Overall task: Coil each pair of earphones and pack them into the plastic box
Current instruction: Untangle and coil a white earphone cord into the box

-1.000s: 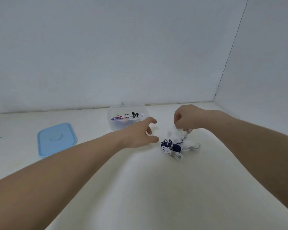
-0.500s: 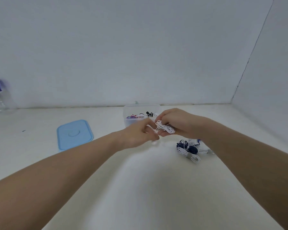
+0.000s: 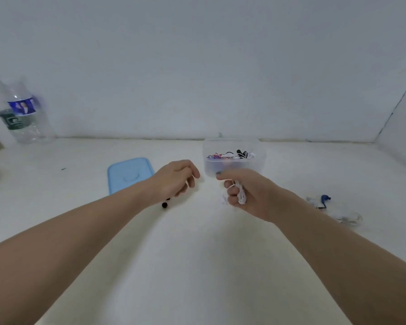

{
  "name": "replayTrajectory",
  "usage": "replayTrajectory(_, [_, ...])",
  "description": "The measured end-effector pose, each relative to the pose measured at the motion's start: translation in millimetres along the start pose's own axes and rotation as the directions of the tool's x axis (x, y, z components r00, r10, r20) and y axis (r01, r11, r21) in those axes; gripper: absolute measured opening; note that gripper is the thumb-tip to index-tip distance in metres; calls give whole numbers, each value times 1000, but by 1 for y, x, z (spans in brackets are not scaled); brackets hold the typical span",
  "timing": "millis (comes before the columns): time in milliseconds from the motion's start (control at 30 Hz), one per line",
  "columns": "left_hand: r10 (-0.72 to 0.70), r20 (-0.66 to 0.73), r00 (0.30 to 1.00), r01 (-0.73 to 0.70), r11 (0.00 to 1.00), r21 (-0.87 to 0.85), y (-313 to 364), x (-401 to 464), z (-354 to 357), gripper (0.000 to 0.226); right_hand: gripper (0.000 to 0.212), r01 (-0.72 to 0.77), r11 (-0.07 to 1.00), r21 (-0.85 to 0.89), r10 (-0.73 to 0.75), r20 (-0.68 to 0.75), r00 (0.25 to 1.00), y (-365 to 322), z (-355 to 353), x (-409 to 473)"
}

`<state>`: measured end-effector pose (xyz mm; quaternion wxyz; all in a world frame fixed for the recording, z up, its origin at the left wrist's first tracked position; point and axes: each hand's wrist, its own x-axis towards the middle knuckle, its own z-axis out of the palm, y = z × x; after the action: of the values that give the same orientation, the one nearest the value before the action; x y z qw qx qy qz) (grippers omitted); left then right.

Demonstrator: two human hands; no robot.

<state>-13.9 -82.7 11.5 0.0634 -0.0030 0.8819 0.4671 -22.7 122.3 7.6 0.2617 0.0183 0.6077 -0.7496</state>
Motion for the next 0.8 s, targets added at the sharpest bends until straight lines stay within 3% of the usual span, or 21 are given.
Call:
replayTrajectory(133, [32, 3, 999, -31, 933, 359, -25, 7, -27, 25, 18, 113, 980, -166, -123, -47, 991, 12, 9, 14])
replayTrajectory(267, [66, 96, 993, -109, 813, 572, -43, 8, -39, 20, 17, 130, 981, -146, -140, -63, 988, 15, 14, 24])
replayTrajectory(500, [158, 63, 985, -167, 825, 540, -52, 13, -43, 12, 17, 116, 788, -605, -242, -132, 961, 24, 16, 33])
replayTrajectory(667, [153, 75, 985, -169, 823, 542, -50, 14, -45, 13, 12, 86, 638, -765, -267, -116, 957, 15, 13, 28])
replayTrajectory(800, [131, 132, 983, -185, 764, 618, -49, 16, -42, 19, 5, 50, 511, -858, -261, -99, 960, 13, 9, 24])
